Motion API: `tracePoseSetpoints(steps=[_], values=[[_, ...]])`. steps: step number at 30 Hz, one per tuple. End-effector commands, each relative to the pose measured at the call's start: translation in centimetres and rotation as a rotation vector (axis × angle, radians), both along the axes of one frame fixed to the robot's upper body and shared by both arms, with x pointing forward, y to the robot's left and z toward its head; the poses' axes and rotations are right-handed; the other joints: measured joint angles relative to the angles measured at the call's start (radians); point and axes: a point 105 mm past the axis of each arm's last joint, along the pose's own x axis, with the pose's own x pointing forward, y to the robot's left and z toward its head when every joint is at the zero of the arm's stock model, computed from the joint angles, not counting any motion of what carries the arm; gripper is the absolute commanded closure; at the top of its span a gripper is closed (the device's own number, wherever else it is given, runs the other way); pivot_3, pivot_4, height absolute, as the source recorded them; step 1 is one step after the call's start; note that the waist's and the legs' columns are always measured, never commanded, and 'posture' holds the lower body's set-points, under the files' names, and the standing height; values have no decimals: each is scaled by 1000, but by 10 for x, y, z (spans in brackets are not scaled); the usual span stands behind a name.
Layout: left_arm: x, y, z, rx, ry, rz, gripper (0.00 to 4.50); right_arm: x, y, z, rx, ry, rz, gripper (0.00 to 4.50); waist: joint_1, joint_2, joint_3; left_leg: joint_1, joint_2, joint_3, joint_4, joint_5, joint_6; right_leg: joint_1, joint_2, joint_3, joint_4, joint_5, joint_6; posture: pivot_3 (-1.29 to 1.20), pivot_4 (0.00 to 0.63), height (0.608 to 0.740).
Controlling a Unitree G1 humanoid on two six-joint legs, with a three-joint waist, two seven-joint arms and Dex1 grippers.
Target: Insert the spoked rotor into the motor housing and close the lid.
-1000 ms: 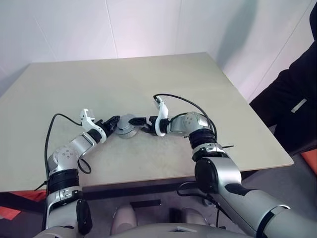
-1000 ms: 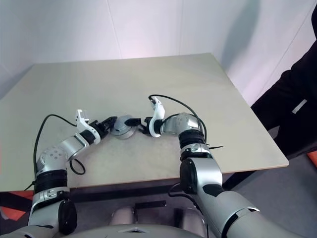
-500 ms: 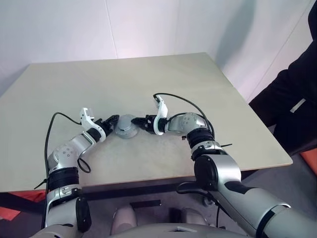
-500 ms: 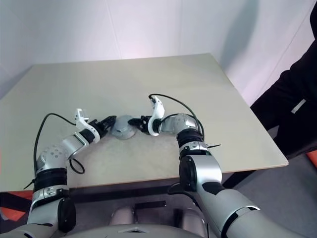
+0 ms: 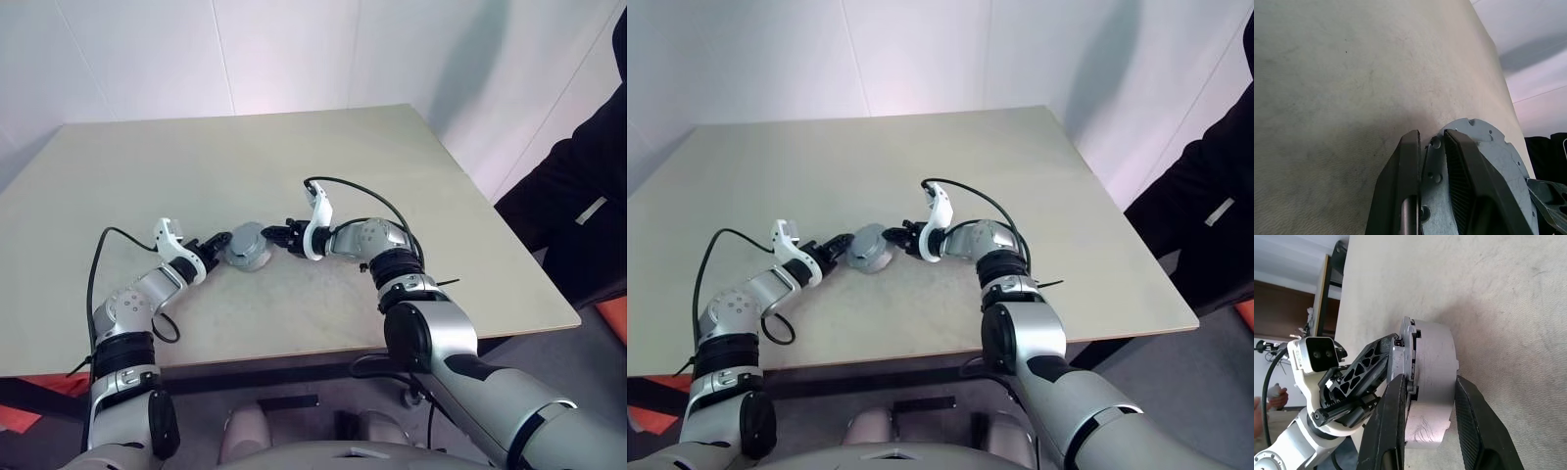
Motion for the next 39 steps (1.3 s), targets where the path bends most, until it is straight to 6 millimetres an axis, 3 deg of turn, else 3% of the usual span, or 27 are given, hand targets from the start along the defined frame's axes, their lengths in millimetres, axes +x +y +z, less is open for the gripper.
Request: tracePoseSetpoints(steps=[1,11,25,29,34,39], values=[[0,1,-1,6,2,-1,3685,2,2,4,-10,3,-5,3282,0,0,0,0,0,0,0,0,0,0,0,0,0,0,0,0,0,740],[4,10,11,-25,-60,44,3685,3,1,5,32,25,-23,3282,1,0,0,-1,0,0,0,0,0,-2,0,0,0,2,-4,0,0,740],[8,33,53,-255,-245,174,3685,22,-9,26,234,141,-184,3299,3,-2,1,-15,1,0,9,0,1,-17,0,0,10,3,-7,0,0,740],[6,38,53,-264,-245,193,3685,32,-15,38,288,144,-239,3299,6,-3,2,-16,3,0,15,0,1,-18,0,0,14,2,-7,0,0,740],[5,39,49,-258,-233,195,3685,33,-17,36,278,152,-249,3299,6,-9,5,-17,3,0,19,0,1,-17,0,0,15,0,-1,0,0,740],[4,40,48,-267,-235,198,3685,37,-21,40,319,169,-284,3299,6,-10,5,-17,3,0,18,-1,1,-18,0,0,15,3,-7,0,0,740]])
